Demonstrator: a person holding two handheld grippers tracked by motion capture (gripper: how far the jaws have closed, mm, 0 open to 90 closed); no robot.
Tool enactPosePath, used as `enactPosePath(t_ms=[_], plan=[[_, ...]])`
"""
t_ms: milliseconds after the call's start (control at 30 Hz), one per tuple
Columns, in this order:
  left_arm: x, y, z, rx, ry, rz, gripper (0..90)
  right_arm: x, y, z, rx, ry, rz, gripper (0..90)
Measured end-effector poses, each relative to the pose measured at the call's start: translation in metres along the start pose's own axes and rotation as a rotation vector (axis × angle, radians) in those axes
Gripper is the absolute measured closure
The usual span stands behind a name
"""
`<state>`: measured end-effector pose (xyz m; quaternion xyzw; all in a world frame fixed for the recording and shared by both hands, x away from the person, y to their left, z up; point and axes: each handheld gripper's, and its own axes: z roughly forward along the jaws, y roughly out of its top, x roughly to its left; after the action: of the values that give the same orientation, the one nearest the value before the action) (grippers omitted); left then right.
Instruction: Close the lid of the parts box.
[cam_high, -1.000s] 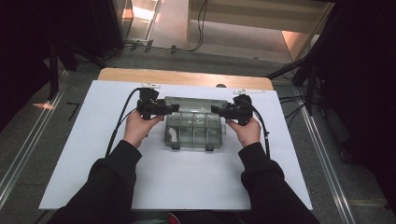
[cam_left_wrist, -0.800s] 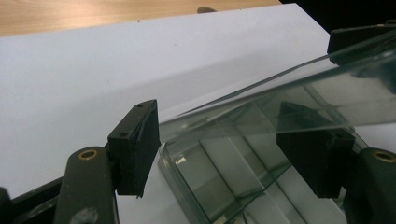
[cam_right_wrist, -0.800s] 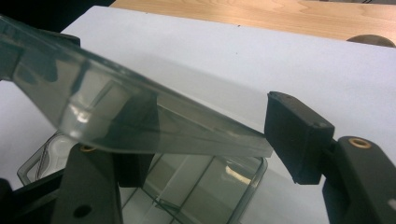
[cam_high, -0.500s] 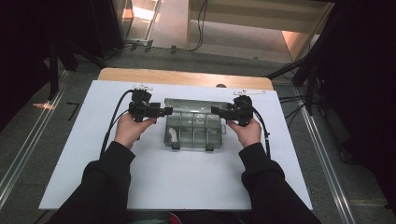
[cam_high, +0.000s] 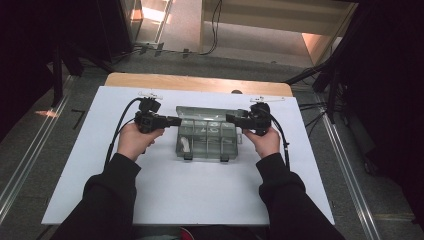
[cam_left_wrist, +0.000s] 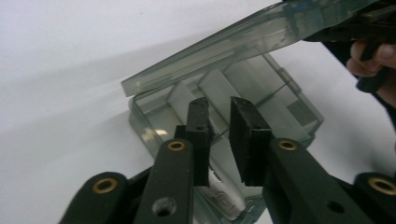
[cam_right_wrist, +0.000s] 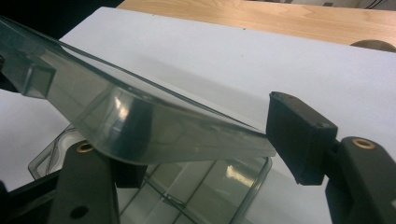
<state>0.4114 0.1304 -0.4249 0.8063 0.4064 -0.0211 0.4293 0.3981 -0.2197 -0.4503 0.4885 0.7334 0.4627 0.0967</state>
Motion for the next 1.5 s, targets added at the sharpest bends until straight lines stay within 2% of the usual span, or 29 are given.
enactPosePath(t_ms=[67, 167, 367, 533, 867, 1000, 1133, 1500], plan=[[-0.001, 0.001, 0.001, 0.007, 0.013, 0.012, 81.8, 0.001, 0.000, 0.000, -0.001, -0.001, -0.001, 32.0], [-0.002, 0.002, 0.002, 0.005, 0.016, 0.018, 90.0, 0.002, -0.001, -0.001, -0.001, -0.005, -0.009, 31.7], [-0.001, 0.005, 0.004, 0.009, 0.013, 0.011, 90.0, 0.003, -0.003, -0.002, -0.009, -0.003, -0.013, 30.9], [-0.001, 0.009, 0.004, 0.008, 0.014, 0.014, 90.0, 0.002, -0.003, -0.005, -0.016, 0.008, 0.006, 30.9], [0.001, 0.009, 0.006, 0.018, 0.005, 0.017, 89.9, 0.003, -0.005, -0.007, -0.011, 0.005, -0.006, 30.9], [0.000, 0.009, 0.005, 0.022, 0.016, 0.023, 90.0, 0.002, -0.005, -0.008, 0.004, 0.011, 0.001, 30.4], [0.001, 0.009, 0.005, 0.013, 0.005, 0.018, 90.0, 0.001, -0.006, -0.008, 0.038, 0.026, 0.025, 29.5], [0.001, 0.009, 0.004, 0.013, -0.004, 0.029, 89.9, -0.002, -0.015, -0.025, 0.079, 0.036, 0.011, 29.2]])
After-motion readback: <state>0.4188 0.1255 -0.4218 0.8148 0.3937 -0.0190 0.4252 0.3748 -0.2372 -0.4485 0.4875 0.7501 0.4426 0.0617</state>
